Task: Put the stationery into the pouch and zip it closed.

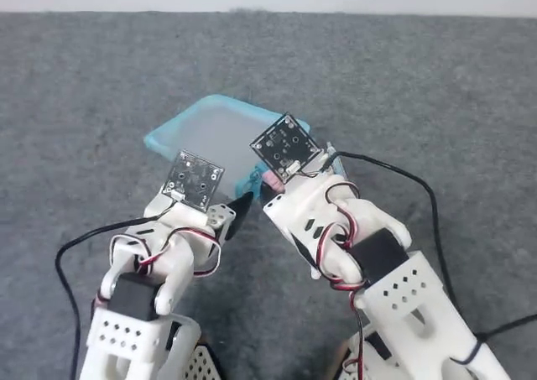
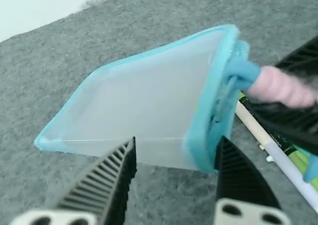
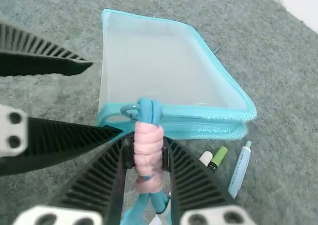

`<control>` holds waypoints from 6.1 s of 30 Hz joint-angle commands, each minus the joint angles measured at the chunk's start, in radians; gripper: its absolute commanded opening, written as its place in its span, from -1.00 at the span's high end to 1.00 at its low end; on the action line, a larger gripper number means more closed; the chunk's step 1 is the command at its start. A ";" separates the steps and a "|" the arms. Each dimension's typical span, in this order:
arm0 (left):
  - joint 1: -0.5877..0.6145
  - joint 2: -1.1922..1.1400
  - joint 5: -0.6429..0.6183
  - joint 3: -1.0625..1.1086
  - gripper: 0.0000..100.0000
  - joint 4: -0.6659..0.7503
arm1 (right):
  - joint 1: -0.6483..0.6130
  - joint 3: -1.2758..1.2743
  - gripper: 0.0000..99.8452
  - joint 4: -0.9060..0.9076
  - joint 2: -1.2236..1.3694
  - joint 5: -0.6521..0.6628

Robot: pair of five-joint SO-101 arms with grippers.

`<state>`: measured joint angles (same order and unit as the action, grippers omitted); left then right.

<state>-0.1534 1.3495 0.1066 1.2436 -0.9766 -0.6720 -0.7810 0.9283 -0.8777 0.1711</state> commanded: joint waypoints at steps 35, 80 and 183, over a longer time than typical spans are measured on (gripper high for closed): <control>0.176 0.017 0.015 0.176 0.51 0.307 | -0.252 0.055 0.99 0.205 -0.048 0.132; 0.318 0.018 -0.077 0.262 0.98 0.396 | 0.021 -0.052 0.99 0.225 -0.137 0.149; 0.316 0.025 -0.109 0.275 0.98 0.400 | 0.584 0.026 0.58 0.386 0.113 0.328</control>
<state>0.1611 1.3495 0.0192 1.5367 -0.6130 -0.1534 -0.8071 1.3134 -0.7702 0.4381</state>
